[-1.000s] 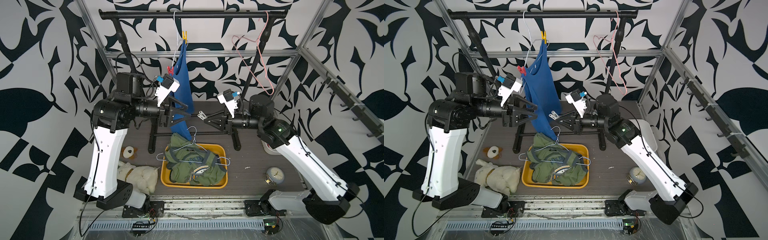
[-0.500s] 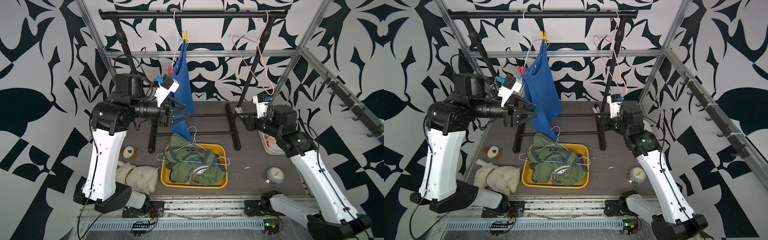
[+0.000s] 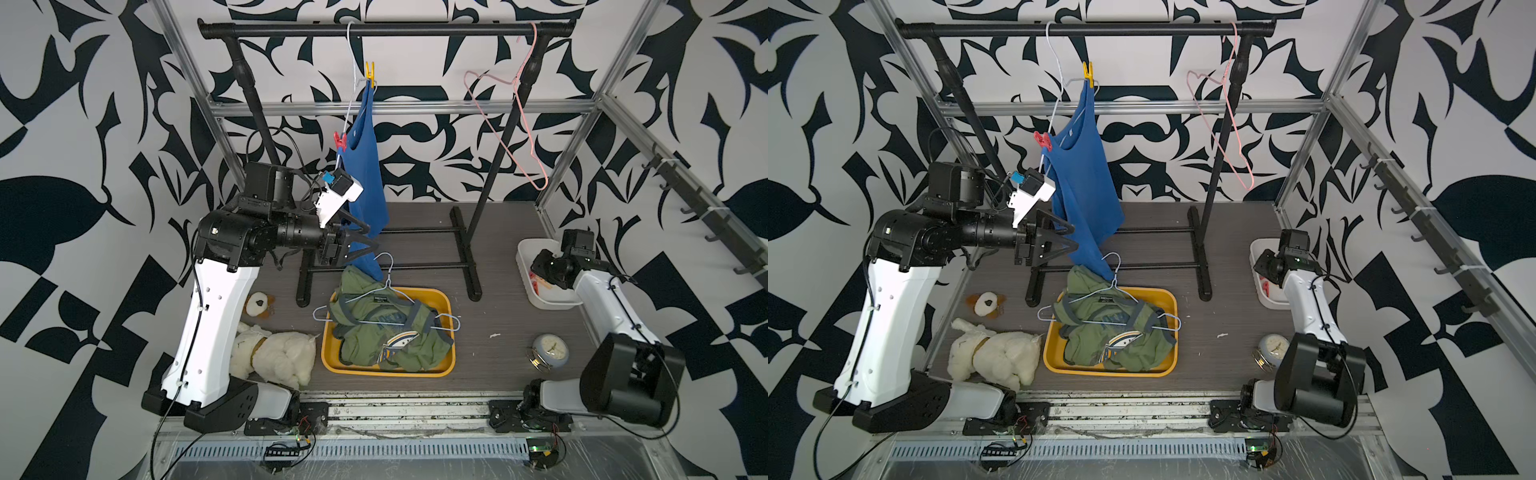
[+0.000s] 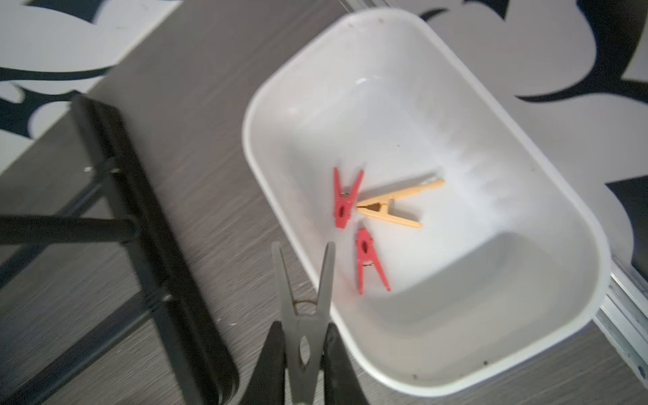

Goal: Remove the clothespins securing tank tops to the hanger
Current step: Place the clothespin in the storage box.

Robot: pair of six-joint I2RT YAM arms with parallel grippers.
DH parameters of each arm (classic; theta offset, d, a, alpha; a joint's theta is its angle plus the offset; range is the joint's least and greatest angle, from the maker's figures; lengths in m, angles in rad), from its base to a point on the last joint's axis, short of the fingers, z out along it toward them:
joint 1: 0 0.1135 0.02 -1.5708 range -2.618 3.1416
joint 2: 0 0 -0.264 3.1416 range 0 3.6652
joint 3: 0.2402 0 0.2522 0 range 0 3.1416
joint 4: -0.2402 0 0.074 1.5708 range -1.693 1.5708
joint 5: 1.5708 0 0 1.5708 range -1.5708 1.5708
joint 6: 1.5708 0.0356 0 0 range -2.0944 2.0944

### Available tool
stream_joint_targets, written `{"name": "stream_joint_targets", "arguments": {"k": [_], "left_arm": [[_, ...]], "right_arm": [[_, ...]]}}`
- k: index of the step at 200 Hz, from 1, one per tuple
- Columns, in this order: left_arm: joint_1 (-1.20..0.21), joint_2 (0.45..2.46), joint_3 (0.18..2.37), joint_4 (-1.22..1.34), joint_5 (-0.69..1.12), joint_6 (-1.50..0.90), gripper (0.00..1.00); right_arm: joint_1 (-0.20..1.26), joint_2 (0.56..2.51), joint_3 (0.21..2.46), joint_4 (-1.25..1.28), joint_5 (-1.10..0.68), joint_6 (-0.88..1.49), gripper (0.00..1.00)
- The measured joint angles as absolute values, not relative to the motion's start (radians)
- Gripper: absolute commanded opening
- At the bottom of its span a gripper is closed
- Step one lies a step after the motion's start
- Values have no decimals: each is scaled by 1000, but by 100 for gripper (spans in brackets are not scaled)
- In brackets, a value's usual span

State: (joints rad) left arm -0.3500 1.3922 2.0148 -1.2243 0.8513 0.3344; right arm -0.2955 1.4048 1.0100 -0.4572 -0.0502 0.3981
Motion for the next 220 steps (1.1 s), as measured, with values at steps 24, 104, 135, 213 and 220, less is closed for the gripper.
{"name": "stream_joint_targets", "arguments": {"k": [24,104,135,213,220], "left_arm": [[-350,1392,2002,-1225,849,342,61],[-352,1391,1964,-1224,843,363,62],[-352,1391,1961,-1224,841,368,62],[-354,1391,1961,-1225,797,383,63],[-355,1392,1961,-1226,783,390,63]], "right_arm": [[-336,1504,1002,-418,-46,399,0],[-351,1683,1078,-383,-1,413,26],[-351,1717,1098,-388,6,406,29],[-336,1585,1115,-399,-76,394,25],[-316,1544,1117,-400,-93,391,25]]}}
